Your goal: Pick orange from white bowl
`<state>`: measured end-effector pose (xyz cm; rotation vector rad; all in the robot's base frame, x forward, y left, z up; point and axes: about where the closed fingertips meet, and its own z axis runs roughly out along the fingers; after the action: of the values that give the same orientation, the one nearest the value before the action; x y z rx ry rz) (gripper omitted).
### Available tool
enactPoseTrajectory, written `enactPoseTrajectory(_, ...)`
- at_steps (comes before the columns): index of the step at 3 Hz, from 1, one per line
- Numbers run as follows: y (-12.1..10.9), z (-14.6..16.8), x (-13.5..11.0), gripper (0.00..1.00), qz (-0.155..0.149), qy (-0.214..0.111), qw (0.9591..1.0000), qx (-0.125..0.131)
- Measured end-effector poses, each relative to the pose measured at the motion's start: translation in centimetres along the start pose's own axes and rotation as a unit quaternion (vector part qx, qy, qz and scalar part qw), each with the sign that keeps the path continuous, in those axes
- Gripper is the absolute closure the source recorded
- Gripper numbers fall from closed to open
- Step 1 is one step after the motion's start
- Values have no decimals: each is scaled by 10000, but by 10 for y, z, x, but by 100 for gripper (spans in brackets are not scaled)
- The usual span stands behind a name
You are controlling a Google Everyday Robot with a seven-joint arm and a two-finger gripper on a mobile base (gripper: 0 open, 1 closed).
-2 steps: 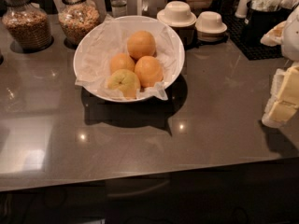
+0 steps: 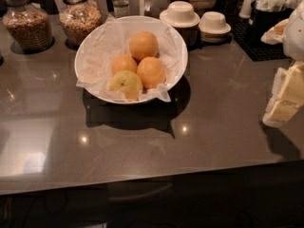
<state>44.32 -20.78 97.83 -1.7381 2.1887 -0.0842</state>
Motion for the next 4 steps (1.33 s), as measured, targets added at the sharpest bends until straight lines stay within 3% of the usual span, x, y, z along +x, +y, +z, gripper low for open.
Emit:
enactPoseTrajectory(1, -10, 9, -37, 0, -471, -455, 9978, -26)
enactPoseTrajectory(2, -30, 18, -79, 0, -901, -977, 9911, -35)
enactPoseTrajectory(3, -58, 25, -113, 0, -1127, -1429, 9833, -76)
enactPoseTrajectory(4, -88, 32, -141, 0, -1156, -1886, 9752, -28)
